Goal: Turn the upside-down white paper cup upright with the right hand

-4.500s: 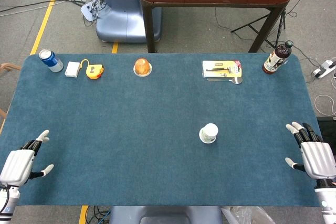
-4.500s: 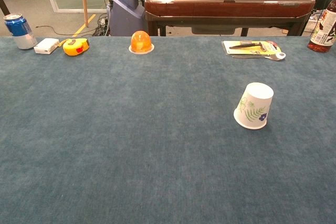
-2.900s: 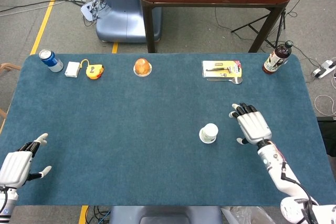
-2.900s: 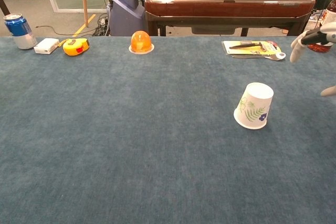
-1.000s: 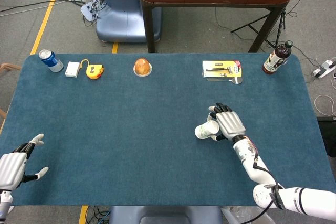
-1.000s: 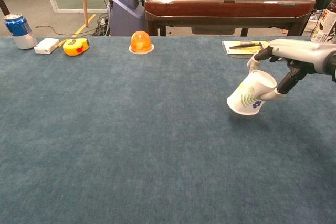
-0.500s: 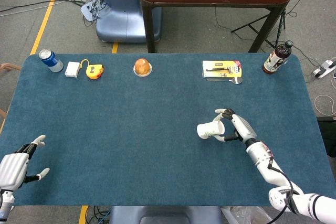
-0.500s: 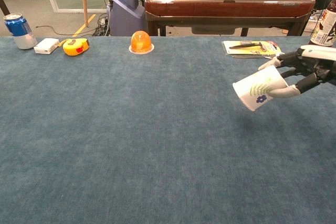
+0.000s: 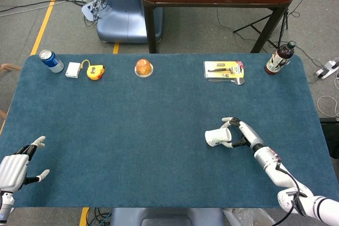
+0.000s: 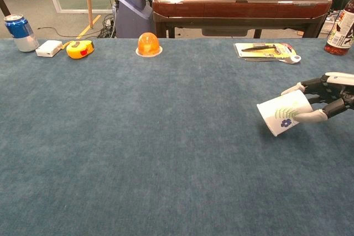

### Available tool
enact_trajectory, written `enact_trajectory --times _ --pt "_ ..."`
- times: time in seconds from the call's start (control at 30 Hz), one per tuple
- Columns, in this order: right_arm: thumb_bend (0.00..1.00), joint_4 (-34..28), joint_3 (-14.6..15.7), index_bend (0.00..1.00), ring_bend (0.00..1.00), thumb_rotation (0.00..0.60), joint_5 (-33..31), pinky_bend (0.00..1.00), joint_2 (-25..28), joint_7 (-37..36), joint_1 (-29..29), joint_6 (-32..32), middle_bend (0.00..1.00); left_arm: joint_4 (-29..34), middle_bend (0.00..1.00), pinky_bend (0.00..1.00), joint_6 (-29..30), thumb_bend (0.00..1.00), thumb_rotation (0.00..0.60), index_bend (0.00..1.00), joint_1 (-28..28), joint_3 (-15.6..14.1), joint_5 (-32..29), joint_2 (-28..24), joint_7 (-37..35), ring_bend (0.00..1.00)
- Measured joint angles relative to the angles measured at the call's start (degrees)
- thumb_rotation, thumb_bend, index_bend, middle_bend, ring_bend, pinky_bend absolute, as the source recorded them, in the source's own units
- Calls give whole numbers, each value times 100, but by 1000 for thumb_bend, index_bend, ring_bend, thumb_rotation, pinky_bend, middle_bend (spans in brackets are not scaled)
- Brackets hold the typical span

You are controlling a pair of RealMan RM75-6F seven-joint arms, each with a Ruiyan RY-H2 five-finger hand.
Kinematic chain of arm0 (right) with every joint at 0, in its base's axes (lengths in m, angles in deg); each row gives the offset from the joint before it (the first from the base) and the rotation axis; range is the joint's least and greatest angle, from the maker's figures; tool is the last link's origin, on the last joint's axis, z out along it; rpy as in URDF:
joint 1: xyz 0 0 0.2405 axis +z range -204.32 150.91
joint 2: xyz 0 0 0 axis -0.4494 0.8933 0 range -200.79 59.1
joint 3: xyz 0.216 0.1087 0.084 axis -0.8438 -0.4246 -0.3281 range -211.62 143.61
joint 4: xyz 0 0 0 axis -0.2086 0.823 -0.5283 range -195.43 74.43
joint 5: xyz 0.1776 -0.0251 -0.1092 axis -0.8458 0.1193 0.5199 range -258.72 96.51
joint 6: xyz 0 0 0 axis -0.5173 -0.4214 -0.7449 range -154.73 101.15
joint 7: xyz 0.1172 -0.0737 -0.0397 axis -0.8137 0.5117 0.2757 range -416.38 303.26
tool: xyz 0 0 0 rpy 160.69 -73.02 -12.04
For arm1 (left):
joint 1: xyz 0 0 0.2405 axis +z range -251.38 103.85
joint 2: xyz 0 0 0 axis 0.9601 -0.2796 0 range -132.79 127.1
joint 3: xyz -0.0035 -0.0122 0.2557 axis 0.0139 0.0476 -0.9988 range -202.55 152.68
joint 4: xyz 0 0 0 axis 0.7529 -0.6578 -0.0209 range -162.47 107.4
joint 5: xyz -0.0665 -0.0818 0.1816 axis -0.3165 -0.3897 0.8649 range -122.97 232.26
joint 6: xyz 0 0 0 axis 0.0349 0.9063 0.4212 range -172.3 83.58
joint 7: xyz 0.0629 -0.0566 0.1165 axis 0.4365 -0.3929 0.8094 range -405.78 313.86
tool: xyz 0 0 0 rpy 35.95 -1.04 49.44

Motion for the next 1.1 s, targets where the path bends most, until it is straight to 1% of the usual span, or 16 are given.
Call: enact_trajectory --times 0.07,0.13,0.27,0.37,0.57,0.77,0.87,1.0,1.1 --pt "126 -40 13 247 7 600 29 84 44 126 -7 52 107 0 288 443 -1 147 600 125 -1 0 1 0 1 269" --pt "101 -123 25 212 1 600 51 69 111 353 -19 137 93 -2 289 443 -4 147 600 125 -2 -2 5 2 9 269" --pt "76 -369 40 201 0 600 37 52 274 965 -42 301 79 -2 289 443 -8 147 600 125 -6 -3 10 9 23 270" --pt "74 -597 44 201 0 600 -28 50 404 1575 -58 442 75 -2 288 443 -14 147 600 125 -6 -5 6 11 25 269" --pt "74 -1024 39 202 0 600 -250 39 591 3103 -73 800 74 -7 289 443 -30 147 600 125 -11 -2 -10 15 24 270" --pt "73 -1465 40 231 0 600 -594 21 701 4891 0 1112 72 -8 288 443 -41 148 600 125 -14 -2 -17 11 5 269" --pt "74 -1677 50 246 0 600 -864 11 722 5829 80 1236 67 -4 289 443 -36 147 600 125 -11 1 -19 5 -7 269" --pt "75 -1967 59 251 0 600 -1449 6 697 7024 243 1390 66 2 289 443 -29 147 600 125 -6 -1 -17 -5 -18 269" --pt "75 -2095 59 264 0 600 -1930 5 623 7529 395 1441 66 8 289 443 -24 147 600 125 -4 1 -16 -13 -35 269"
